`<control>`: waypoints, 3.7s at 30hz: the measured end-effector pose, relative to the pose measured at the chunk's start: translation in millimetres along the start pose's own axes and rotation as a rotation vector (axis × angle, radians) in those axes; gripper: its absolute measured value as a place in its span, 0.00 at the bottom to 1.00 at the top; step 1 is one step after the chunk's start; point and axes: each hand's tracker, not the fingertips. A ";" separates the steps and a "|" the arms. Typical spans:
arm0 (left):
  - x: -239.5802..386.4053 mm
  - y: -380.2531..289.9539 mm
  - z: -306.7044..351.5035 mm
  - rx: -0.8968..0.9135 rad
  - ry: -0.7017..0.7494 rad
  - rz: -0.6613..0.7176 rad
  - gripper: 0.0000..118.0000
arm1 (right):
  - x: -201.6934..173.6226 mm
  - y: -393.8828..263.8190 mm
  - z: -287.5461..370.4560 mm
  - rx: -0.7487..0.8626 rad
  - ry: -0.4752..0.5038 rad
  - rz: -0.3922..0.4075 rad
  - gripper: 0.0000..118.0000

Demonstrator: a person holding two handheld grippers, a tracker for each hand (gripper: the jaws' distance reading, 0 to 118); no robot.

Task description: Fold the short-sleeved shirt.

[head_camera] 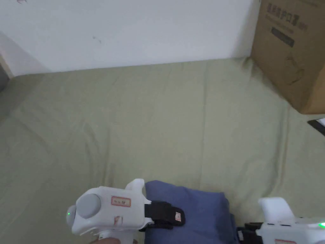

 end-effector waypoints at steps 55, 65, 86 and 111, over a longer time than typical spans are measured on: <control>233.8 -111.6 186.4 1.101 0.510 -0.587 0.00 | -97.7 20.9 254.5 0.885 -0.074 0.138 0.00; 234.4 -151.0 154.0 1.300 0.674 -0.630 0.00 | -100.7 -22.1 245.9 1.225 -0.323 0.254 0.00; 234.0 -158.8 154.9 1.332 0.698 -0.684 1.00 | -86.5 -12.4 230.6 1.114 -0.376 0.151 0.88; 221.1 -149.2 160.5 1.268 0.681 -0.622 1.00 | -94.9 -20.5 227.5 1.126 -0.374 0.187 1.00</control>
